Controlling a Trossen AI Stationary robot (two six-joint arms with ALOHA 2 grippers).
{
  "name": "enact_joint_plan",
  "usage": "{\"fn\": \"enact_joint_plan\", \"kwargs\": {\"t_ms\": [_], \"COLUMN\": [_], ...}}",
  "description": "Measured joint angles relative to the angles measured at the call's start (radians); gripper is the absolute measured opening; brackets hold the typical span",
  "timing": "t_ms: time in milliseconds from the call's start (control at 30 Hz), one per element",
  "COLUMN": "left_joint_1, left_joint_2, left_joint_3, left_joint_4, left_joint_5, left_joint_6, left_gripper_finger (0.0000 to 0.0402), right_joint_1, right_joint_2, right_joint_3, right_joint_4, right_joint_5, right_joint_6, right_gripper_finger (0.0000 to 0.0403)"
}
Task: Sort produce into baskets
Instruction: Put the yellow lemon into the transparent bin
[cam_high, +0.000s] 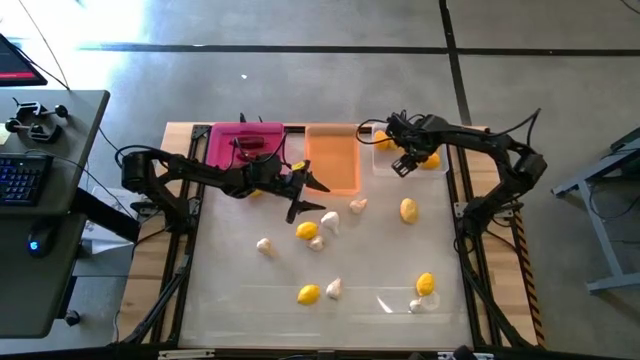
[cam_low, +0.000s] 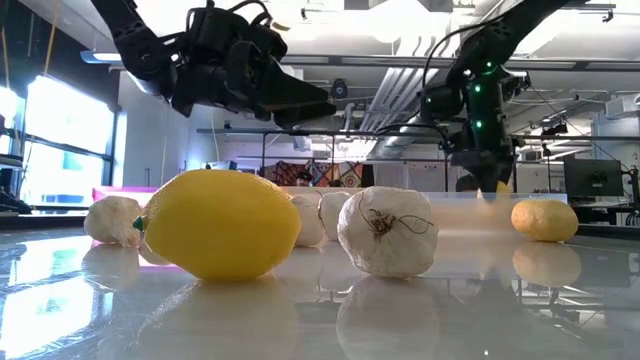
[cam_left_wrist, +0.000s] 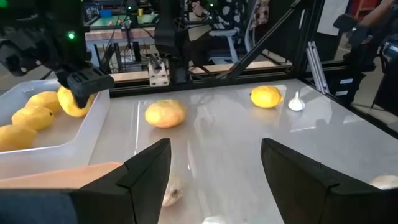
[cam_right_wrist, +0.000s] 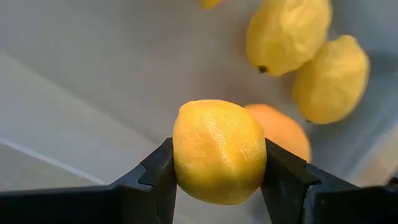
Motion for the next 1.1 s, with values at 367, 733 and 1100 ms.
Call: {"fn": "enact_joint_plan", "kwargs": {"t_ms": [367, 733, 1100], "left_joint_1": [0.000, 0.000, 0.000], "left_joint_2": [0.000, -0.001, -0.001], "left_joint_3": [0.000, 0.000, 0.000], "left_joint_4": [0.002, -0.005, -0.010], "left_joint_5": [0.000, 0.000, 0.000], "left_joint_6": [0.008, 0.018, 0.017], "left_gripper_finger": [0.0234, 0.0234, 0.0234], "right_joint_1": [0.000, 0.001, 0.000], "right_joint_2": [0.000, 0.001, 0.086], "right_joint_3": [0.046, 0.046, 0.046], "right_joint_4": [-0.206, -0.277, -0.308], "right_joint_5": [0.109, 0.133, 0.136], "right_joint_6": [-0.213, -0.350, -0.357], "right_gripper_finger": [0.0165, 0.0165, 0.0165]}}
